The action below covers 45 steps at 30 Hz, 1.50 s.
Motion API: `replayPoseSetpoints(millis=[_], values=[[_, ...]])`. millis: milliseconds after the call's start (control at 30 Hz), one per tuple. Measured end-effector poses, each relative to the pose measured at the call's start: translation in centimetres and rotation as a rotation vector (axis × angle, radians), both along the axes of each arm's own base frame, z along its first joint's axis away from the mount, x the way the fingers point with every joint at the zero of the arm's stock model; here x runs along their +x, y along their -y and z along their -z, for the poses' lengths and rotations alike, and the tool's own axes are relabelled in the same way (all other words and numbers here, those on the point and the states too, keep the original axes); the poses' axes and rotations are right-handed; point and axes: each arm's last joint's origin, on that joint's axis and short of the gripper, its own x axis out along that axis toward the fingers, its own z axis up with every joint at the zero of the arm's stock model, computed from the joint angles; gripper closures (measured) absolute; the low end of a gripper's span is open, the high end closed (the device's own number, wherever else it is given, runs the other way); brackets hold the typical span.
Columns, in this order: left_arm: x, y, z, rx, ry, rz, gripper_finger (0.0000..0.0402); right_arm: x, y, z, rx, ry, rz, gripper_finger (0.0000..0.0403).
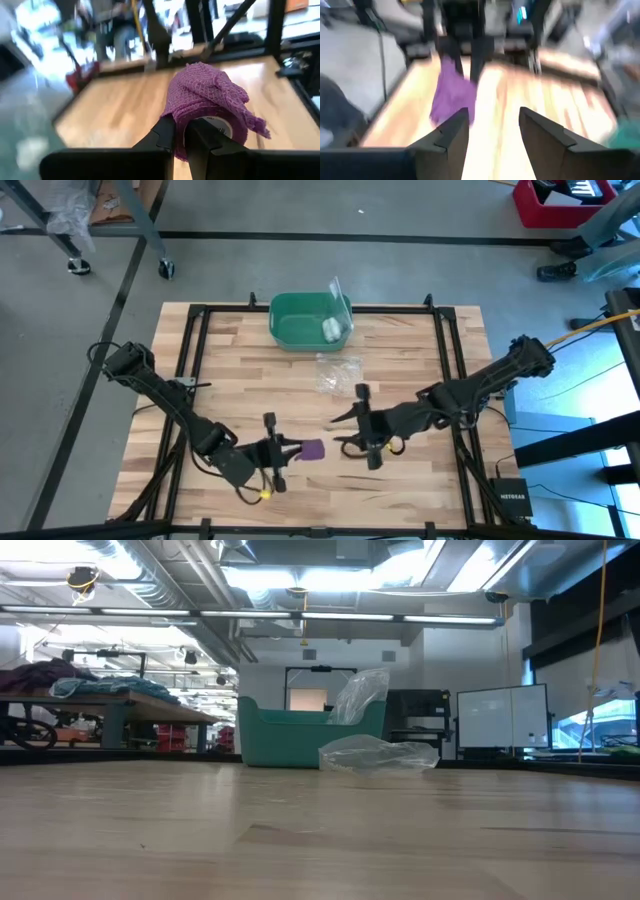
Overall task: Roll bandage
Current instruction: Roll the violet bandage
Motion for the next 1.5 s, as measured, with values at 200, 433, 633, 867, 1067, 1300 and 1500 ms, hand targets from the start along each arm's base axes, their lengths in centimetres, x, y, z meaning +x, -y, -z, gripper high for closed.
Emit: replayPoseSetpoints(millis=[200, 433, 633, 867, 1067, 1300, 1500], values=[[0.0, -2.8, 5.2, -0.173, -0.215, -0.076, 0.0384, -1.4, 1.0, 7.1, -0.038, -0.232, 0.165, 0.0226], [1.4, -7.9, 6.8, -0.417, -0.608, -0.008, 0.0384, -3.0, 2.5, 15.3, 0.073, -0.144, 0.246, 0.0226], [2.1, -13.4, 6.3, -0.534, -0.837, -0.024, 0.0384, -3.9, 3.6, 17.8, 0.168, -0.068, 0.278, 0.0226], [2.6, -16.9, 6.4, -0.588, -0.848, -0.066, 0.0384, -4.0, 3.6, 18.2, 0.164, -0.075, 0.278, 0.0226], [2.8, -18.5, 7.7, -0.611, -0.844, -0.117, 0.0381, -3.9, 3.8, 18.2, 0.147, -0.076, 0.276, 0.0226], [3.5, -19.0, 9.1, -0.622, -0.853, -0.126, 0.0308, -3.7, 4.5, 18.2, 0.159, -0.080, 0.292, 0.0226], [3.3, -18.8, 7.6, -0.625, -0.879, -0.081, 0.0261, -3.5, 4.9, 18.1, 0.161, -0.080, 0.299, 0.0226]])
